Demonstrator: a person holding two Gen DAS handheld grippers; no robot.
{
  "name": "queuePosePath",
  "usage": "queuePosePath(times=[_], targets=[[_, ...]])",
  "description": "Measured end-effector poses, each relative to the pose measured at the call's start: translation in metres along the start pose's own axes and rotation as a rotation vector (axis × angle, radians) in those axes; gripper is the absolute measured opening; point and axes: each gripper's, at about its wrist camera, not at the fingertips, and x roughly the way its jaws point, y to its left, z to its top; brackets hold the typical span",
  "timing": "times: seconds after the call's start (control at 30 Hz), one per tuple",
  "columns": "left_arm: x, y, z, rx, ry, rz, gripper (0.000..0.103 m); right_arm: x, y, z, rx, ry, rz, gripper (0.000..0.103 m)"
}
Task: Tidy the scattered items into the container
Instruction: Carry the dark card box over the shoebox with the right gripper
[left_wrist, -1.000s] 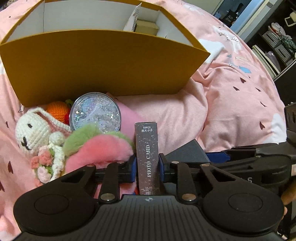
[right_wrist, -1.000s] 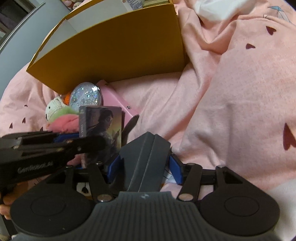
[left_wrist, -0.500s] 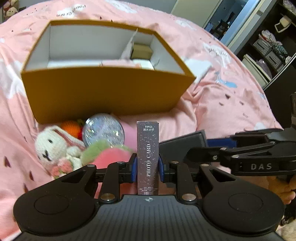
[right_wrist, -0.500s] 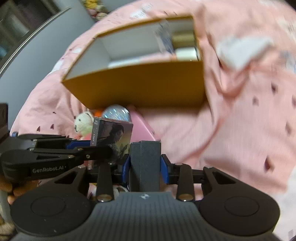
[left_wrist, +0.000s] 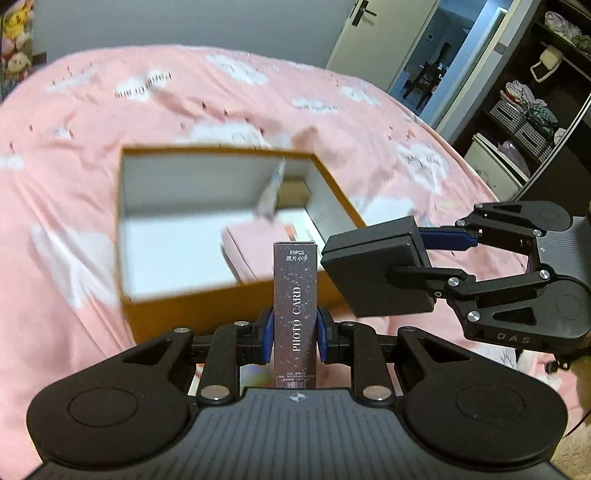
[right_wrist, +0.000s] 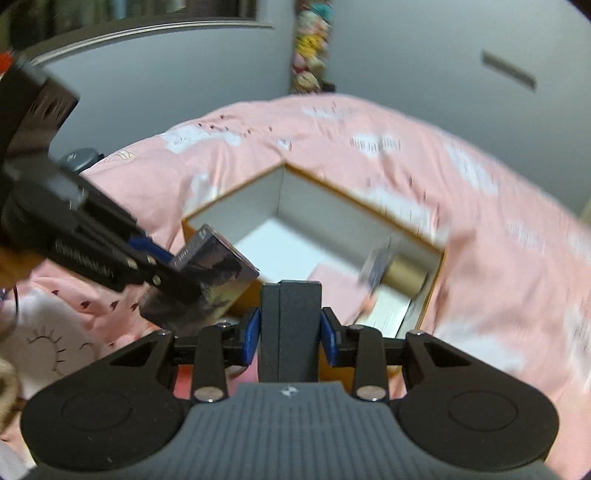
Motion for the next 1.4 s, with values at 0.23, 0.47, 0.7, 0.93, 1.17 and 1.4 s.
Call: queuePosePath(times=[0.23, 0.47, 0.7, 0.93, 1.17, 1.4], targets=[[0.000, 0.026, 0.048, 0.032, -0.022, 0.084, 0.026, 0.039, -0.004, 0.040, -0.206, -0.058, 0.001, 0.037], [0.021, 0.065, 0.072, 0.013, 0.018, 0.149, 0.026, 0.114, 0.002, 0.063, -0.380, -0.015, 0.025, 0.037], [0.037, 0.095, 0.078, -0.019, 0.051, 0.139, 0.026, 0.184, 0.008, 0.066, -0.490, 0.077, 0.088, 0.037], [0.046, 0.109, 0.082, -0.036, 0.059, 0.113, 0.026, 0.220, 0.019, 0.062, -0.604, 0.121, 0.126, 0.038], [0.049, 0.114, 0.082, -0.044, 0.052, 0.095, 0.026, 0.225, 0.024, 0.061, -0.616, 0.168, 0.171, 0.037], [0.051, 0.118, 0.081, -0.051, 0.052, 0.087, 0.026, 0.210, 0.016, 0.066, -0.526, 0.215, 0.262, 0.038]])
